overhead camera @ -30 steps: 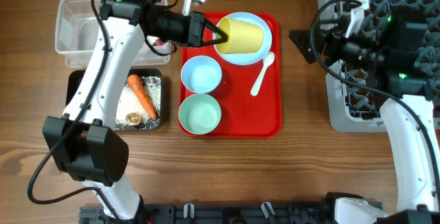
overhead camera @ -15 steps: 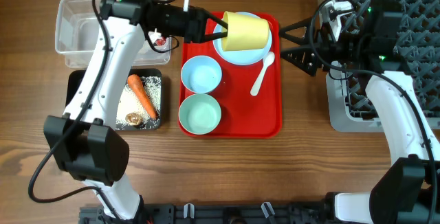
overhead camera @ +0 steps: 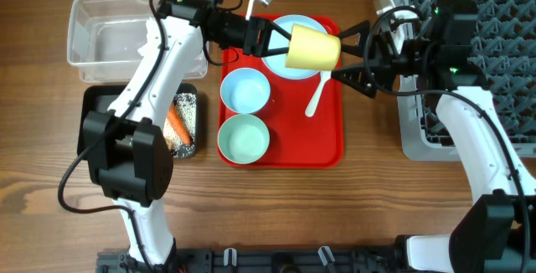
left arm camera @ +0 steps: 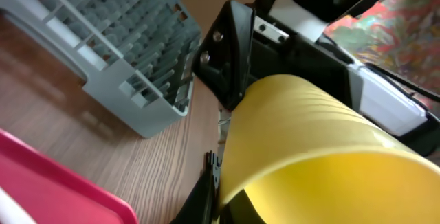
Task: Sort waste into correct bins and load items into the dishwasher rack
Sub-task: 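Grasp the yellow cup with the right gripper and release the left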
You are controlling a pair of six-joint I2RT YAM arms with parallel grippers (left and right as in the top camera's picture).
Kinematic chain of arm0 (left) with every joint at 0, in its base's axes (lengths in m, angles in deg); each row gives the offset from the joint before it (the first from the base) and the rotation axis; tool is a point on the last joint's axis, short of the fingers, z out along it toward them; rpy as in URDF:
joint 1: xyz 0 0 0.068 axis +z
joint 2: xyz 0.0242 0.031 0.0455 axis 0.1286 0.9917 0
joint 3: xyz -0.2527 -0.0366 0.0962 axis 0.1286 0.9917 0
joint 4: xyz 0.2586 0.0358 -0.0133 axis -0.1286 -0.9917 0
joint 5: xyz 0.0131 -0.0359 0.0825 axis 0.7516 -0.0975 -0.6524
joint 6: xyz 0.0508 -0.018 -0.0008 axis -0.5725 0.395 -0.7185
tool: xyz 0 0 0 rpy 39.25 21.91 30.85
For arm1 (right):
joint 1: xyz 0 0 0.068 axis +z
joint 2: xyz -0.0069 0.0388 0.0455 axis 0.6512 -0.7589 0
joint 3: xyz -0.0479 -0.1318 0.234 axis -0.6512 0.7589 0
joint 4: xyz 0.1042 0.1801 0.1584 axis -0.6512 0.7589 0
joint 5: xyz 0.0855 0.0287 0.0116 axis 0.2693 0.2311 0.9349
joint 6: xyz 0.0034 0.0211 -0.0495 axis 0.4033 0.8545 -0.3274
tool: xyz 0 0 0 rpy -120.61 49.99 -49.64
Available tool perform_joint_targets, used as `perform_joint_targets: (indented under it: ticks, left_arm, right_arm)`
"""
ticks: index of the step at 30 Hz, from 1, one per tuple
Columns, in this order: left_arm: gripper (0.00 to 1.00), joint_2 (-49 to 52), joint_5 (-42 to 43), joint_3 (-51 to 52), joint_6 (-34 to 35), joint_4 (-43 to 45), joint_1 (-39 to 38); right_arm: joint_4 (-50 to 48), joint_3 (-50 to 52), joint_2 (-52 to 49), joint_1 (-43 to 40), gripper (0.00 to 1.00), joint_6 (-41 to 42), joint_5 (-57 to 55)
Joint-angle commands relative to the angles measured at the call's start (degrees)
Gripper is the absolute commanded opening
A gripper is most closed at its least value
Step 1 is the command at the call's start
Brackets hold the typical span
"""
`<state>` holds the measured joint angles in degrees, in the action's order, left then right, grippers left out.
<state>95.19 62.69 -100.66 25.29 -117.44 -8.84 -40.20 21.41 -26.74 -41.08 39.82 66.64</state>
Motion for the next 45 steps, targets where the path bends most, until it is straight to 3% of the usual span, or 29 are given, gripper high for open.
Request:
perform_joint_targets:
  ticks: [1,7,18,31,32,35,41,45]
  left_arm:
    - [0.04,0.5,3.6,0.2,-1.1,2.5,-0.2]
    - [0.04,0.5,4.2,0.2,-1.1,3.0,-1.2]
    - [0.04,0.5,4.2,0.2,-1.1,3.8,-3.2]
    - [0.04,0.5,2.7,0.2,-1.1,3.8,-3.1]
    - [0.11,0.5,2.6,0.2,-1.1,3.8,-3.1]
    - [0.17,0.5,1.1,0.2,-1.1,3.8,-3.1]
    - [0.18,0.5,-0.1,0.2,-1.1,3.8,-3.1]
    - [0.19,0.5,-2.8,0.2,-1.1,3.5,-3.1]
  right_arm:
    - [-0.6,-0.9,-0.3,2.3,0.91,-1.7,2.7]
    - [-0.6,-0.9,-0.3,2.9,0.89,-1.6,-0.3]
    - [-0.6,-0.9,-0.3,2.9,0.74,-1.6,-2.5]
    - [-0.6,-0.9,-0.3,2.8,0.63,-1.6,-2.9]
    - [-0.6,-0.9,-0.3,2.8,0.63,-1.5,-3.9]
    - [-0.6,-0.9,-0.3,2.8,0.61,-1.0,-6.3]
    - [-0.6,-0.9,-0.3,2.4,0.52,0.0,-7.5]
    - [-0.6,-0.9,-0.3,1.4,0.52,0.0,-7.5]
